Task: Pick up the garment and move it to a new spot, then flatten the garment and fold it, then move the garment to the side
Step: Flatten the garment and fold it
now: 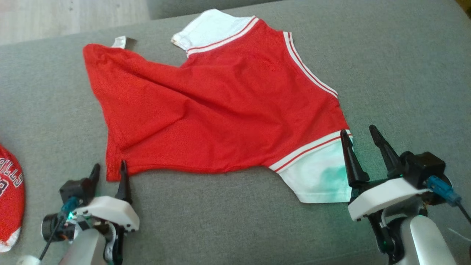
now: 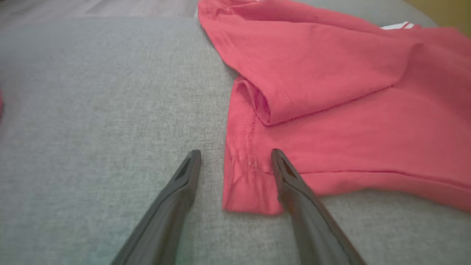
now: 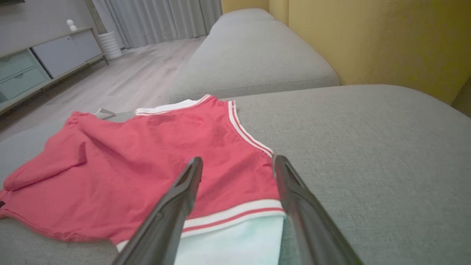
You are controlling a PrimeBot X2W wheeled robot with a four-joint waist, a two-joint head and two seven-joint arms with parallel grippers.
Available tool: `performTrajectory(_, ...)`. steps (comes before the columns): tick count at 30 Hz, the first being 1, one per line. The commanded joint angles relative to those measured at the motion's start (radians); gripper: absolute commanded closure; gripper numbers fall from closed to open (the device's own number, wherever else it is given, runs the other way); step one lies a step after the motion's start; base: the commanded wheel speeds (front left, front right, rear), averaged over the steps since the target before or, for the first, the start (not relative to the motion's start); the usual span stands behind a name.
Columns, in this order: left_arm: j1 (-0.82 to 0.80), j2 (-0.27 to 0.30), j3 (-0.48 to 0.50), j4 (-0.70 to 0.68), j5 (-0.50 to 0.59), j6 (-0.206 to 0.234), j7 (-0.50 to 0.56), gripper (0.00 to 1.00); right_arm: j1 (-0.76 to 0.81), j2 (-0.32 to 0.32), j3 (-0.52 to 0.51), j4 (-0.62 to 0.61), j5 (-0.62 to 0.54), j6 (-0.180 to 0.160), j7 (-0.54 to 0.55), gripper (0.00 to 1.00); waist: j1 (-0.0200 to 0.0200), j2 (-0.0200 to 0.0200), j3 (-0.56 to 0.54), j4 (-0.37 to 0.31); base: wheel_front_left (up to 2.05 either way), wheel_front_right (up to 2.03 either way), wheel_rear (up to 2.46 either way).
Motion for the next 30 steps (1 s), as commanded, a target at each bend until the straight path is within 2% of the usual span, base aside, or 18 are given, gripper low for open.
performTrajectory(1, -0.038, 0.015, 0.034, -0.004, -0.006, 0.007, 0.002, 0.0, -0.031, -0.005, 0.021, -0.03, 0.005, 0.008, -0.01, 0.0, -0.0001, 0.0, 0.014, -0.012, 0.0, 0.0, 0.0)
performTrajectory(3, -0.049, 0.007, 0.031, 0.031, -0.015, -0.001, 0.01, 0.0, -0.034, -0.005, 0.019, -0.028, 0.007, 0.008, -0.015, 0.0, -0.0001, 0.0, 0.023, -0.016, 0.0, 0.0, 0.0)
performTrajectory(4, -0.053, 0.006, 0.026, 0.046, -0.015, -0.006, 0.015, 0.15, -0.035, -0.005, 0.019, -0.028, 0.008, 0.008, -0.017, 0.0, -0.0001, 0.0, 0.027, -0.017, 0.0, 0.0, 0.0)
performTrajectory(5, -0.056, 0.004, 0.019, 0.061, -0.015, -0.015, 0.021, 0.82, -0.036, -0.005, 0.017, -0.026, 0.008, 0.008, -0.018, 0.0, -0.0001, 0.0, 0.029, -0.018, 0.0, 0.0, 0.0)
performTrajectory(6, -0.058, 0.0, 0.013, 0.076, -0.019, -0.026, 0.032, 1.0, -0.036, -0.005, 0.016, -0.025, 0.007, 0.008, -0.019, 0.0, -0.0001, 0.0, 0.032, -0.019, 0.0, 0.0, 0.0)
performTrajectory(8, -0.059, -0.007, 0.001, 0.098, -0.023, -0.044, 0.043, 1.0, -0.036, -0.005, 0.014, -0.024, 0.007, 0.008, -0.019, 0.0, -0.0001, 0.0, 0.034, -0.018, 0.0, 0.0, 0.0)
performTrajectory(13, -0.036, -0.023, -0.01, 0.107, -0.029, -0.056, 0.013, 1.0, -0.023, -0.005, 0.001, -0.023, 0.008, 0.008, 0.01, 0.0, -0.0001, 0.0, 0.029, -0.014, 0.0, 0.0, 0.0)
performTrajectory(22, 0.013, -0.031, -0.01, 0.066, -0.042, -0.057, -0.052, 1.0, 0.109, -0.005, -0.039, 0.041, 0.026, 0.008, 0.239, 0.0, -0.0001, 0.0, 0.015, 0.017, 0.0, 0.0, 0.0)
performTrajectory(30, 0.018, -0.021, -0.004, 0.047, -0.051, -0.05, -0.06, 1.0, 0.092, -0.005, 0.02, 0.105, 0.033, 0.008, 0.208, 0.0, -0.0001, 0.0, 0.021, 0.009, 0.0, 0.0, 0.0)
